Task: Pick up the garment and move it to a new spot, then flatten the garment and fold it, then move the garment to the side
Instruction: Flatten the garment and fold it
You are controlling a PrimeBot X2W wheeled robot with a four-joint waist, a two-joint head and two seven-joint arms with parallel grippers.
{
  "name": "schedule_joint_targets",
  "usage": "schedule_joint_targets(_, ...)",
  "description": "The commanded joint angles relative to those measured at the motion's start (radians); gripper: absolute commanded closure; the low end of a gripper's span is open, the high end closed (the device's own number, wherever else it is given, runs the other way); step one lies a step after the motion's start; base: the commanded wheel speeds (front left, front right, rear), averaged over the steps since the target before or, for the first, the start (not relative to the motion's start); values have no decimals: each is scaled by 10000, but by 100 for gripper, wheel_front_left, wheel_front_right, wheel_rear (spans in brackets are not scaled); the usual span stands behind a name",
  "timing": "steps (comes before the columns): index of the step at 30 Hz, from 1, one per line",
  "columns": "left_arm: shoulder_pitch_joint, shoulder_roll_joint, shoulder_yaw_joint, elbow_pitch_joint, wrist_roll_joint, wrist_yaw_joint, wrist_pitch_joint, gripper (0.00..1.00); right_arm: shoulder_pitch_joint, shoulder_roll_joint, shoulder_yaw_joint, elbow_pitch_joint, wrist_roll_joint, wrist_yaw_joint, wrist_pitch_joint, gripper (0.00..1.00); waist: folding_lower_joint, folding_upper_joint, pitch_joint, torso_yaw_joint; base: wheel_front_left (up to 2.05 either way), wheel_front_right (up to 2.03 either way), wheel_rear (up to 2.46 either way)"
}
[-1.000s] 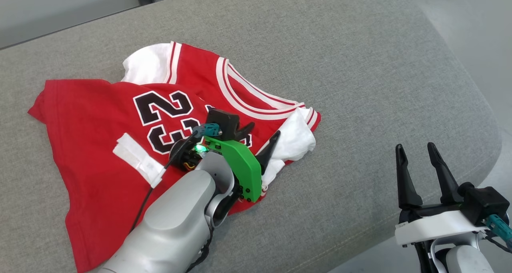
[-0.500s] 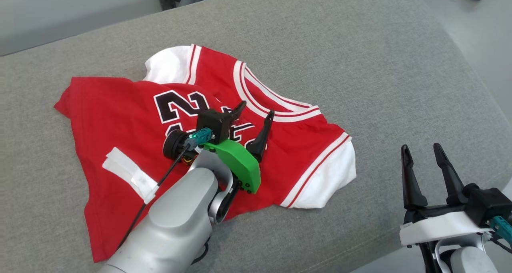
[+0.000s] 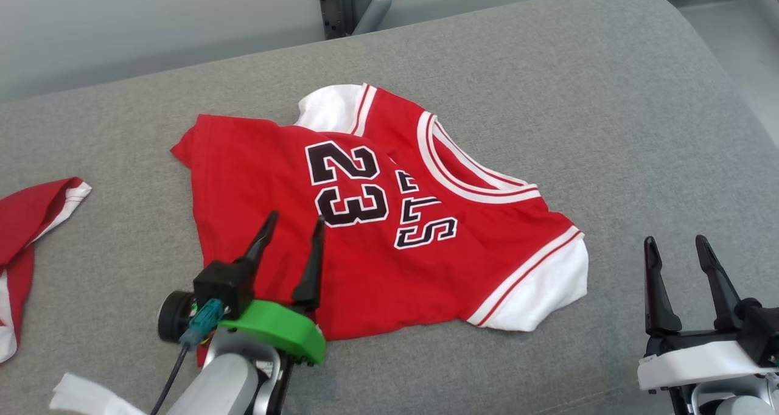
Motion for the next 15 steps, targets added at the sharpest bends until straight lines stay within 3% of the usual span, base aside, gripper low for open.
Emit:
schedule_joint_targets(1,520,202,262,-177,340,174,-13,0,158,-49,-21,-60,-94,2,-6,0,0,0,-345,482,0,0,0)
schedule_joint_targets(3,1106,278,801,-534,603,398,-15,0,220,-82,-96,-119,-155,2,-6,0,0,0,-441,671,0,0,0)
schedule_joint_targets(7,2281,355,1890,-949,1191,392,-17,0,452,-129,-194,-102,-269,2,-6,0,0,0,-691,1041,0,0,0)
schedule_joint_targets(11,3123,195,2908,-1126,1786,156,-16,0,602,-153,-328,-16,-326,2,-5,0,0,0,-905,1345,0,0,0)
schedule_joint_targets(15,3757,-37,3716,-1001,2269,-345,-16,0,762,-154,-409,94,-414,2,-5,0,0,0,-1163,1591,0,0,0)
